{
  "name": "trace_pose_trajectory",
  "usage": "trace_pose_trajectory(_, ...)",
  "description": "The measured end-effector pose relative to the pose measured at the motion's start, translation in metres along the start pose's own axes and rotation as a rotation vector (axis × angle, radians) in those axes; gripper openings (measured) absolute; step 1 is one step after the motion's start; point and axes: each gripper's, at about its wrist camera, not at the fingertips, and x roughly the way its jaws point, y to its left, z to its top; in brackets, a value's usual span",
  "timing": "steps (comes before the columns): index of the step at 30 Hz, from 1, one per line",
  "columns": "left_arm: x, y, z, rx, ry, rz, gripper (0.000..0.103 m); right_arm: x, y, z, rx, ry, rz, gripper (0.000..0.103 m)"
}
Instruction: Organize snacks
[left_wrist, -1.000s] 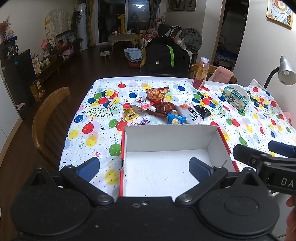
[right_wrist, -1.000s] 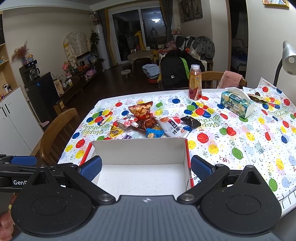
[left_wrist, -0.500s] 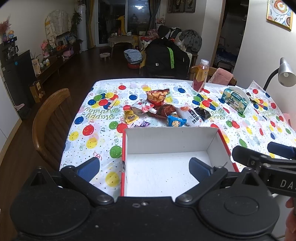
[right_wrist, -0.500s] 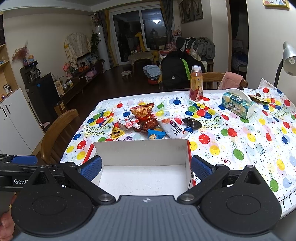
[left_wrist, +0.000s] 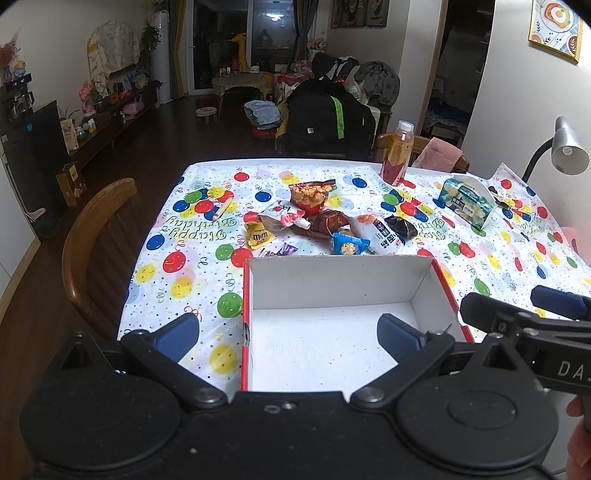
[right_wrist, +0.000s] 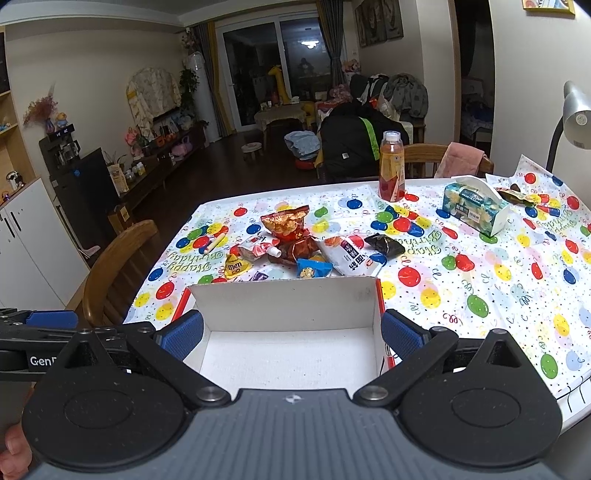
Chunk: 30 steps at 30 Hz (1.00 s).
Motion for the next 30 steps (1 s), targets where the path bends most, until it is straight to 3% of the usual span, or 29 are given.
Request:
trace_pose_trajectory(15,-0.001,-0.007,0.006,-0.002,0.002,-0.002,0.103,0.015,-0.001,0.008,0.018,0.028,0.014,0.103)
trace_pose_trajectory(30,0.053,-0.011,0.032,-0.019,0.031,0.011,0.102,0.07,-0.035,0.035,0.014,0.096,0.05,0.103)
